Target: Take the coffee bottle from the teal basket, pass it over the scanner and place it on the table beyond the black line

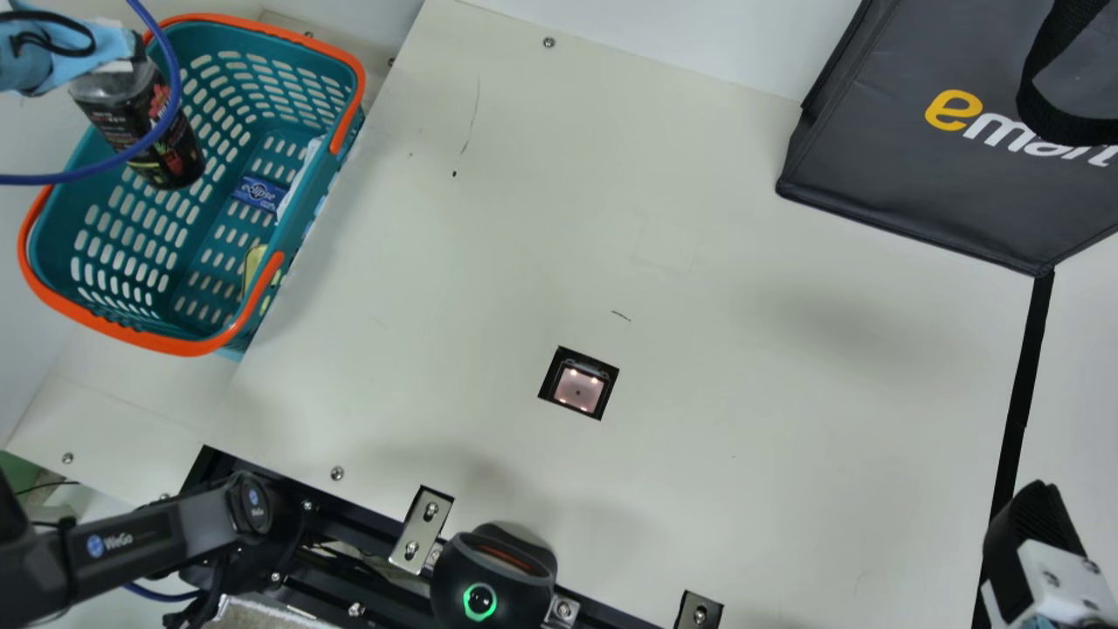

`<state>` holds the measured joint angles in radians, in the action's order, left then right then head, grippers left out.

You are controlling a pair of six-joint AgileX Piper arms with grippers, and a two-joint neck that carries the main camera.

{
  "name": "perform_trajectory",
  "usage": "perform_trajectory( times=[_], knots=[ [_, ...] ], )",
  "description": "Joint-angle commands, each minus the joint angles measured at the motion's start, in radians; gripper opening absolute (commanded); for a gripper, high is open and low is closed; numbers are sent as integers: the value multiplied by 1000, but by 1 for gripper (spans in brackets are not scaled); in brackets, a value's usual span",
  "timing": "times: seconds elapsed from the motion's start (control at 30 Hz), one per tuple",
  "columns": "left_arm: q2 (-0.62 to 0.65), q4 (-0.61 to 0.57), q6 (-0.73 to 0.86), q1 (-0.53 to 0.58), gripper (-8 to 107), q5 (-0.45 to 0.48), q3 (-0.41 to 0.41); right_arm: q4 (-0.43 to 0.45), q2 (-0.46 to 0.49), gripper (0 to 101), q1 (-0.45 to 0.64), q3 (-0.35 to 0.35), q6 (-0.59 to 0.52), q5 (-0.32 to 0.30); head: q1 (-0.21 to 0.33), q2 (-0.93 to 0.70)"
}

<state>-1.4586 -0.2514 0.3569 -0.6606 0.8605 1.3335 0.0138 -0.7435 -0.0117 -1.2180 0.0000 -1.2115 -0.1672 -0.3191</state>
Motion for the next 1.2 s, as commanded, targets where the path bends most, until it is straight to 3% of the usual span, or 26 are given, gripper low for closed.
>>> perform_trajectory(
  times=[0.0, 0.33, 0.6, 1.17],
  knots=[
    [32, 4, -57, 10, -8, -4, 4, 0, 0, 95, 0, 0, 0, 0, 29, -2],
    [164, 34, -202, 128, -8, -31, 25, 0, 0, 95, 0, 0, 0, 0, 29, -2],
    [254, 92, -311, 288, -8, -60, 7, 0, 0, 95, 0, 0, 0, 0, 29, -2],
    [322, 337, -617, 676, -8, -267, -190, 0, 0, 95, 0, 0, 0, 0, 29, -2]
  ],
)
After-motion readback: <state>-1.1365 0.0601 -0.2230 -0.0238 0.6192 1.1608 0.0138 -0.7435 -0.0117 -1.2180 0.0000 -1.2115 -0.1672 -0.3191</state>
